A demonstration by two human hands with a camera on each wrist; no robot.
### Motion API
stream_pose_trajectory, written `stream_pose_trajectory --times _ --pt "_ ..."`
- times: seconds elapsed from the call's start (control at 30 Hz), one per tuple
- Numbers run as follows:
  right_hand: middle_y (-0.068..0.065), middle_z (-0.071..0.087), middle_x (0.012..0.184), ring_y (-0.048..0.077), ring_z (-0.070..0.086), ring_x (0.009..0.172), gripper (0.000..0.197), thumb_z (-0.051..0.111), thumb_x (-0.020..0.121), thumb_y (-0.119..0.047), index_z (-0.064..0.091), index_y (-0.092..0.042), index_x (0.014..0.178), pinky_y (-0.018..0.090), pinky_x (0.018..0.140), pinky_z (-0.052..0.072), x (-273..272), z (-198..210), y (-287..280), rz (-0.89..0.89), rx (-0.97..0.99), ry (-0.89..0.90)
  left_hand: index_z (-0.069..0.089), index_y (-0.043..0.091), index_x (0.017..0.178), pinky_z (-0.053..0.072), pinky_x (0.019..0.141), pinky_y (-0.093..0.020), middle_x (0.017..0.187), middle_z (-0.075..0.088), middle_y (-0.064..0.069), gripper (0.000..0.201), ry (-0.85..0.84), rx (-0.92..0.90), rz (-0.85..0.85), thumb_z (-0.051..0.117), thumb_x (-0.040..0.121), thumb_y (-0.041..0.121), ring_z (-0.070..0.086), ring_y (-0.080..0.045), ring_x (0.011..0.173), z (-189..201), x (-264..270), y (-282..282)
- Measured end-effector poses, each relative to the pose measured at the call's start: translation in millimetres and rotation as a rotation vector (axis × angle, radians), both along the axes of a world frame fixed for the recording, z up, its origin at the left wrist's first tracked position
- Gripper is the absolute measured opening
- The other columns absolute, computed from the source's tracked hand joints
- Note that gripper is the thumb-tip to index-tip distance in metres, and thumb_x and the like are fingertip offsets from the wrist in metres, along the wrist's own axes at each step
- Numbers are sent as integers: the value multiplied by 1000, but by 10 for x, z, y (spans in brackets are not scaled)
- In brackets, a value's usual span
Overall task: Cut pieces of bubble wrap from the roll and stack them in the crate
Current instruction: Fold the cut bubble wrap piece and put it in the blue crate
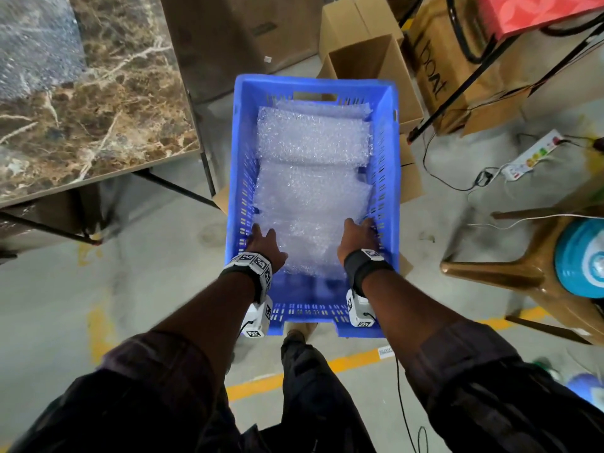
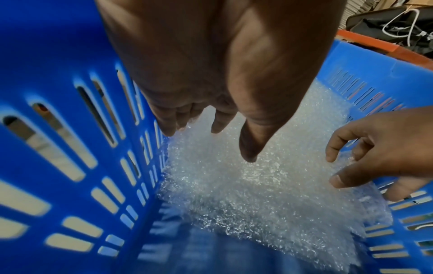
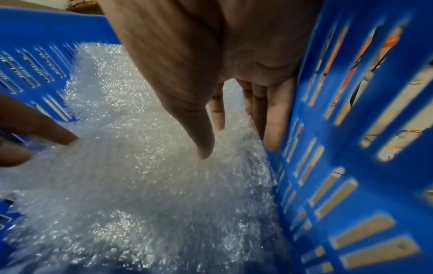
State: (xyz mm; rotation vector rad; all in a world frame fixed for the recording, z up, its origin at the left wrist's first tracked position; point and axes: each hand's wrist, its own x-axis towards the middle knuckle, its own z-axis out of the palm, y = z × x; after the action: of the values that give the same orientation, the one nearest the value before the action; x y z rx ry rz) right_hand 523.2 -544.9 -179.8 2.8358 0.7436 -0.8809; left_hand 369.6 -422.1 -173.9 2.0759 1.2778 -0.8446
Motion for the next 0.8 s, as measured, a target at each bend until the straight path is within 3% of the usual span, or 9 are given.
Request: stream_pose_trajectory --times 0.1,0.2,0.33,0.43,0.53,0.63,0.8 --pt "20 35 131 40 54 111 40 58 82 -4 53 -15 120 45 92 49 -24 97 -3 9 -10 11 37 11 143 26 115 -39 158 3 -21 66 -63 26 27 63 90 40 22 -41 143 127 -21 16" --pt "21 34 135 38 53 116 43 64 81 -9 51 -14 121 41 94 48 -74 315 34 6 -3 -4 36 10 144 25 114 -36 159 -2 -22 64 -152 51 23 62 91 35 26 -36 143 348 -56 34" --pt "21 26 143 38 39 126 48 70 78 -13 48 -13 121 42 89 48 -259 675 162 3 27 -51 35 11 146 26 114 -34 160 -3 -19 65 -284 51 -1 63 91 31 29 -37 142 749 -145 128" --pt "19 19 150 37 25 137 57 72 78 -18 44 -14 127 47 96 43 -487 927 326 40 28 -70 39 13 145 27 115 -36 160 5 -19 63 -399 77 -22 64 90 30 29 -34 143 1065 -360 291" --pt "17 26 144 35 31 133 56 71 81 -24 44 -13 129 49 99 39 -783 1176 527 62 24 -67 41 15 144 29 115 -39 160 8 -19 63 -447 102 -22 65 88 31 27 -33 144 1344 -790 542" --pt "18 31 142 37 37 131 59 67 86 -32 41 -10 135 47 101 39 -1089 1309 721 63 36 21 41 15 145 27 116 -34 160 11 -18 63 -444 127 5 64 89 33 23 -28 146 1577 -1375 870" --pt "22 41 144 38 43 132 73 64 86 -46 36 -7 142 38 105 41 -1504 1140 848 -48 25 111 43 13 144 27 115 -34 159 21 -15 58 -434 185 61 62 92 31 27 -29 144 1847 -2419 1396"
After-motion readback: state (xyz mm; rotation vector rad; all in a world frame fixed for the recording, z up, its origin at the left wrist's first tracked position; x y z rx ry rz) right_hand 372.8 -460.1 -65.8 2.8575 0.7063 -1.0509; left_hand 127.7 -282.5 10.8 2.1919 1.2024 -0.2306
